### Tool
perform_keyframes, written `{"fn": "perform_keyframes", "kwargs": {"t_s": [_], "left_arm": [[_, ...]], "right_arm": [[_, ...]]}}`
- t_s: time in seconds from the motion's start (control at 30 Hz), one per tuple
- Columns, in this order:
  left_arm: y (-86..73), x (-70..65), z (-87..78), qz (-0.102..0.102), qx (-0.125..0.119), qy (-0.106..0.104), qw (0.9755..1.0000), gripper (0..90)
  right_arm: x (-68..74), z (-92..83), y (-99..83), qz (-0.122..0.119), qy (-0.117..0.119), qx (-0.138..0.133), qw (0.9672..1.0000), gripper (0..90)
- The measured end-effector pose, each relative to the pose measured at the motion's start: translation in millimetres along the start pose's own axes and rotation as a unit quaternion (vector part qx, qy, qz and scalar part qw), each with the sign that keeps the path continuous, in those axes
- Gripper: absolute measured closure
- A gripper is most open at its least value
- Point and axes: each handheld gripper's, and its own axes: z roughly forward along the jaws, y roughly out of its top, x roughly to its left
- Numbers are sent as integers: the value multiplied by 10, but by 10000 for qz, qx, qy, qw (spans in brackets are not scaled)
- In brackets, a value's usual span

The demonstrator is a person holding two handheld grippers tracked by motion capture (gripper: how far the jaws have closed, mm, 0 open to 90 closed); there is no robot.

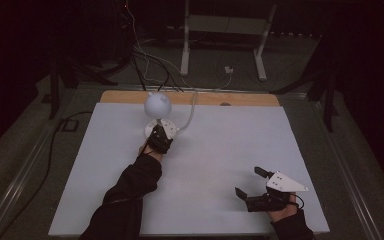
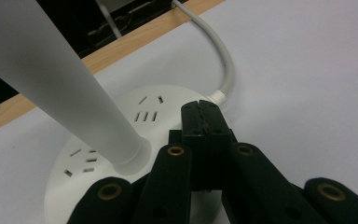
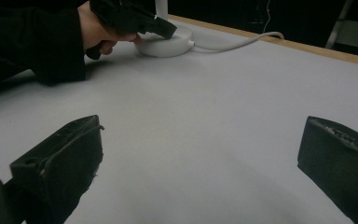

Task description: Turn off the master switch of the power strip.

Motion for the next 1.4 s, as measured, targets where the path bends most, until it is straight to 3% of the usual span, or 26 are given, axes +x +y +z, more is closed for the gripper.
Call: {"fn": "perform_keyframes", "kwargs": {"t_s": [0.13, 0.47, 1.4], "left_arm": [[8, 4, 11, -18, 17, 28, 10000, 900], [34, -29, 16, 199, 81, 68, 9997, 900], [20, 5, 23, 60, 55, -11, 10000, 900]], "right_arm": [[3, 1, 0, 4, 3, 1, 10000, 0], [0, -2, 0, 4, 4, -5, 10000, 0], [1, 7, -3, 32, 35, -5, 10000, 0]]}}
